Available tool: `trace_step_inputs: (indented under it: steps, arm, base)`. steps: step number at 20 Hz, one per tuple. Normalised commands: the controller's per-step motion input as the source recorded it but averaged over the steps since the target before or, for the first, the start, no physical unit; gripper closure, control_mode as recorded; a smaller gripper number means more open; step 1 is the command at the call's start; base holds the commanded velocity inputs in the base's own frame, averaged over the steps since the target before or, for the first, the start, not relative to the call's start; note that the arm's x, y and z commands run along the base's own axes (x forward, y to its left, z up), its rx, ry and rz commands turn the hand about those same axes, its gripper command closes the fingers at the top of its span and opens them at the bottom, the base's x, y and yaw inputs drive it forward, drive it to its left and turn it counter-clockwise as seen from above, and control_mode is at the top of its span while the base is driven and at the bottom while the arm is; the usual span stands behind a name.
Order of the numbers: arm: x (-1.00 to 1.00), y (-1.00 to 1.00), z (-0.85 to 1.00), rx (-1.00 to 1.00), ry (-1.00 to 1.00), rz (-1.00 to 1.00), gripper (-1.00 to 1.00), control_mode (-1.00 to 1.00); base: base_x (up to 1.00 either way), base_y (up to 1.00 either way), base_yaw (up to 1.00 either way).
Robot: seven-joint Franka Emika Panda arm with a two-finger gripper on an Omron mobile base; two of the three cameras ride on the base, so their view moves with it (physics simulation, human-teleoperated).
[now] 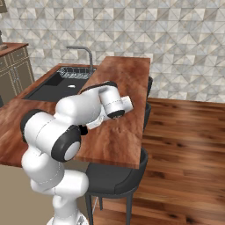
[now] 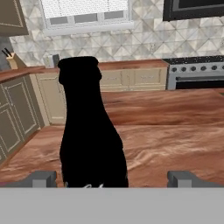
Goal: Pick the water bottle, bottled drink from the counter and place them in the open cabinet.
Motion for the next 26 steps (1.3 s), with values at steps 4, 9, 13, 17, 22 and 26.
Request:
trace_step_inputs:
  steps: [4, 9, 13, 17, 22, 26]
  arm:
    - [0.0, 0.09, -0.04, 0.0, 0.0, -0.01, -1.0, -1.0]
    - [0.0, 0.07, -0.04, 0.0, 0.0, 0.0, -1.0, -1.0]
    - [0.0, 0.07, -0.04, 0.0, 0.0, 0.0, -1.0, -1.0]
    - [0.0, 0.07, -0.03, 0.0, 0.0, 0.0, -1.0, -1.0]
    - [0.0, 0.08, -0.02, 0.0, 0.0, 0.0, 1.0, -1.0]
    - [0.0, 0.04, -0.02, 0.0, 0.0, 0.0, 1.0, -1.0]
  base:
    - [0.0, 0.0, 0.0]
    - [0.0, 0.0, 0.0]
    - [0.0, 0.0, 0.0]
    - [0.0, 0.0, 0.0]
    - [0.0, 0.0, 0.0]
    - [0.0, 0.0, 0.0]
